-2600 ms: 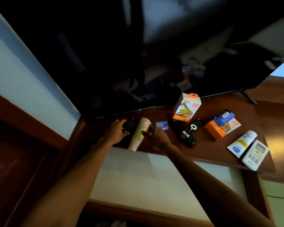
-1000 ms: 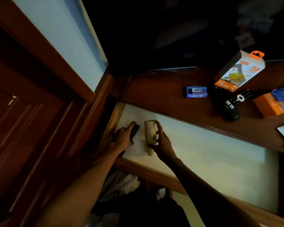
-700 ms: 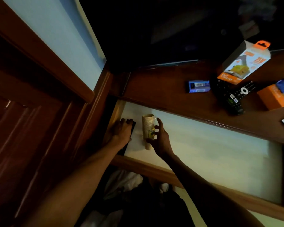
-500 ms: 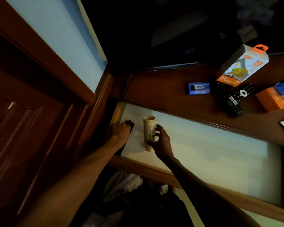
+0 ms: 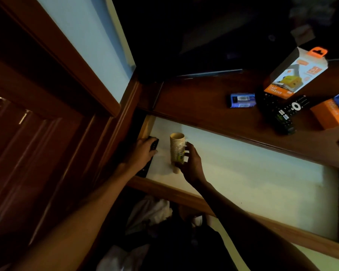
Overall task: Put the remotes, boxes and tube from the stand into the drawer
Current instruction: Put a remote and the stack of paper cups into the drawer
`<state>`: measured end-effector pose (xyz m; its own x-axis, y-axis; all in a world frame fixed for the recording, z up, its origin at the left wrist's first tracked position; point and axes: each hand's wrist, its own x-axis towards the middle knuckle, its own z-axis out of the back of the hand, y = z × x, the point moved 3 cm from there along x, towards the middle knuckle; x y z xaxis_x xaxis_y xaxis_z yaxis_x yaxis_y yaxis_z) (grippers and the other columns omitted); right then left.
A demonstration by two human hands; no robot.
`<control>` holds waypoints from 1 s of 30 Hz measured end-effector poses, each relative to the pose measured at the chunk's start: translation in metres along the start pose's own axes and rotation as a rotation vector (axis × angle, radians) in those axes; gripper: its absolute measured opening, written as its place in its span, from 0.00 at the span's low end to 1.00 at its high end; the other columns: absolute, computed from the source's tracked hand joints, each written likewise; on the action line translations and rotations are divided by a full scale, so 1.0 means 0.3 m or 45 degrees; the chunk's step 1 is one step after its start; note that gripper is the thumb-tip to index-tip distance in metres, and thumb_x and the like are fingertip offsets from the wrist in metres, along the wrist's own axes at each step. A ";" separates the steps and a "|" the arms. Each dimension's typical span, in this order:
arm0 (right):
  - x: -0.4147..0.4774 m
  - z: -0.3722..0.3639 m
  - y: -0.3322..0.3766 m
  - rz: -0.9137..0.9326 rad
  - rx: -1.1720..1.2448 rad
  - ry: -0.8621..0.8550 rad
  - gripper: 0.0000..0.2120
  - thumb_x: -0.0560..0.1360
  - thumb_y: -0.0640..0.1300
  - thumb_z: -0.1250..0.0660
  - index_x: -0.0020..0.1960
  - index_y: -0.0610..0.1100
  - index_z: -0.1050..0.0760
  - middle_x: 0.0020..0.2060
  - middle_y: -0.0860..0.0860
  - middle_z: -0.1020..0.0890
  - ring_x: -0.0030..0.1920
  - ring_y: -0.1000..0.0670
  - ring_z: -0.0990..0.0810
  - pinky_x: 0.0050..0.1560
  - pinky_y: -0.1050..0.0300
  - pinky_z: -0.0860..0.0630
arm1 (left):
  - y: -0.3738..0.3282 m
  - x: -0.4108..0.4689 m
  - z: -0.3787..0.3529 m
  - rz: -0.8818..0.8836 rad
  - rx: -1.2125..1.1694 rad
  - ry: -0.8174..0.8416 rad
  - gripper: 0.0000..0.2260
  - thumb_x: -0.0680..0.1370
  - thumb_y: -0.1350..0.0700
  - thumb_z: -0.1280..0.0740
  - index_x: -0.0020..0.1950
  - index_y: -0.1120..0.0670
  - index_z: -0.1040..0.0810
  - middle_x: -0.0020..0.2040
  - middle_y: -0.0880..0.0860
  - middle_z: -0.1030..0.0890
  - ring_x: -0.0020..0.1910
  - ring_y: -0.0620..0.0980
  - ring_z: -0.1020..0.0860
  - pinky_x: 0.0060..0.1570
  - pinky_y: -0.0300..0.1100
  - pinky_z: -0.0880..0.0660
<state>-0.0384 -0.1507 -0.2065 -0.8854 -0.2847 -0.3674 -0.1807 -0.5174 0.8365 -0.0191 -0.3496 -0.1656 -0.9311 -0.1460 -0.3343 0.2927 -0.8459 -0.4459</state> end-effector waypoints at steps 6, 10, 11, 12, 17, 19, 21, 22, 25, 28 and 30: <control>-0.005 -0.082 0.050 0.100 0.046 0.016 0.38 0.68 0.37 0.24 0.72 0.45 0.39 0.67 0.44 0.29 0.61 0.49 0.26 0.55 0.53 0.21 | 0.071 -0.135 0.027 -0.047 -0.288 -0.319 0.18 0.78 0.54 0.32 0.68 0.55 0.25 0.61 0.55 0.24 0.58 0.53 0.24 0.55 0.50 0.23; -0.003 -0.143 0.069 0.097 0.090 0.034 0.35 0.66 0.40 0.23 0.67 0.47 0.37 0.64 0.48 0.28 0.60 0.48 0.25 0.52 0.48 0.19 | 0.118 -0.209 0.006 0.074 -0.273 -0.388 0.23 0.81 0.52 0.36 0.75 0.55 0.33 0.72 0.58 0.30 0.70 0.56 0.31 0.66 0.48 0.31; -0.003 -0.158 0.069 0.096 0.085 0.042 0.34 0.66 0.41 0.23 0.66 0.47 0.37 0.64 0.48 0.28 0.60 0.48 0.26 0.53 0.48 0.19 | 0.128 -0.223 -0.002 0.121 -0.274 -0.370 0.24 0.82 0.51 0.38 0.77 0.54 0.37 0.75 0.58 0.33 0.73 0.55 0.34 0.68 0.47 0.35; -0.005 -0.173 0.067 0.097 0.071 0.051 0.34 0.66 0.40 0.22 0.66 0.46 0.36 0.63 0.47 0.28 0.60 0.48 0.26 0.53 0.47 0.19 | 0.140 -0.232 -0.012 0.169 -0.286 -0.337 0.25 0.82 0.50 0.41 0.78 0.54 0.40 0.76 0.58 0.36 0.74 0.55 0.36 0.70 0.47 0.38; -0.023 -0.229 0.053 0.104 -0.044 0.176 0.32 0.64 0.43 0.21 0.64 0.42 0.29 0.59 0.46 0.24 0.56 0.46 0.23 0.51 0.49 0.19 | 0.172 -0.267 -0.022 0.292 -0.303 -0.240 0.24 0.83 0.48 0.45 0.78 0.52 0.41 0.77 0.56 0.36 0.75 0.55 0.35 0.72 0.49 0.39; -0.026 -0.229 0.045 0.044 -0.023 0.208 0.31 0.65 0.44 0.21 0.64 0.41 0.28 0.58 0.46 0.21 0.54 0.46 0.21 0.52 0.50 0.20 | 0.177 -0.280 -0.018 0.297 -0.308 -0.226 0.23 0.83 0.49 0.44 0.78 0.53 0.40 0.77 0.56 0.36 0.75 0.55 0.36 0.72 0.47 0.40; -0.027 -0.222 0.033 -0.047 0.034 0.196 0.30 0.66 0.42 0.22 0.65 0.41 0.29 0.56 0.46 0.19 0.52 0.46 0.20 0.52 0.51 0.20 | 0.185 -0.289 -0.021 0.334 -0.327 -0.178 0.23 0.83 0.48 0.45 0.78 0.53 0.39 0.77 0.56 0.36 0.75 0.55 0.35 0.72 0.48 0.40; -0.025 -0.220 0.025 -0.104 0.068 0.182 0.31 0.67 0.41 0.22 0.66 0.41 0.31 0.55 0.46 0.19 0.51 0.46 0.19 0.51 0.52 0.19 | 0.191 -0.291 -0.028 0.361 -0.354 -0.146 0.24 0.83 0.47 0.46 0.78 0.52 0.40 0.77 0.56 0.35 0.74 0.55 0.35 0.71 0.48 0.39; -0.019 -0.225 -0.003 -0.267 0.157 0.119 0.35 0.66 0.42 0.21 0.68 0.41 0.35 0.56 0.43 0.19 0.50 0.45 0.18 0.50 0.48 0.18 | 0.195 -0.284 -0.043 0.412 -0.407 -0.071 0.24 0.83 0.47 0.46 0.78 0.52 0.40 0.76 0.56 0.34 0.73 0.56 0.32 0.69 0.50 0.35; -0.015 -0.245 -0.012 -0.357 0.196 0.067 0.34 0.66 0.42 0.21 0.65 0.40 0.36 0.57 0.40 0.20 0.49 0.43 0.18 0.49 0.46 0.18 | 0.210 -0.277 -0.048 0.427 -0.403 -0.076 0.23 0.83 0.48 0.45 0.77 0.53 0.38 0.74 0.57 0.31 0.71 0.57 0.30 0.67 0.51 0.32; -0.012 -0.261 -0.003 -0.337 0.148 0.035 0.34 0.65 0.42 0.21 0.64 0.40 0.34 0.58 0.41 0.21 0.51 0.44 0.19 0.50 0.48 0.18 | 0.214 -0.276 -0.045 0.421 -0.394 -0.069 0.23 0.83 0.47 0.45 0.77 0.52 0.38 0.74 0.57 0.31 0.71 0.58 0.30 0.67 0.51 0.32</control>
<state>-0.0016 -0.2123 -0.2378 -0.7892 -0.1745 -0.5888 -0.4534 -0.4812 0.7503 0.0796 -0.3848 -0.1778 -0.7841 -0.4164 -0.4601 0.6201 -0.5572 -0.5523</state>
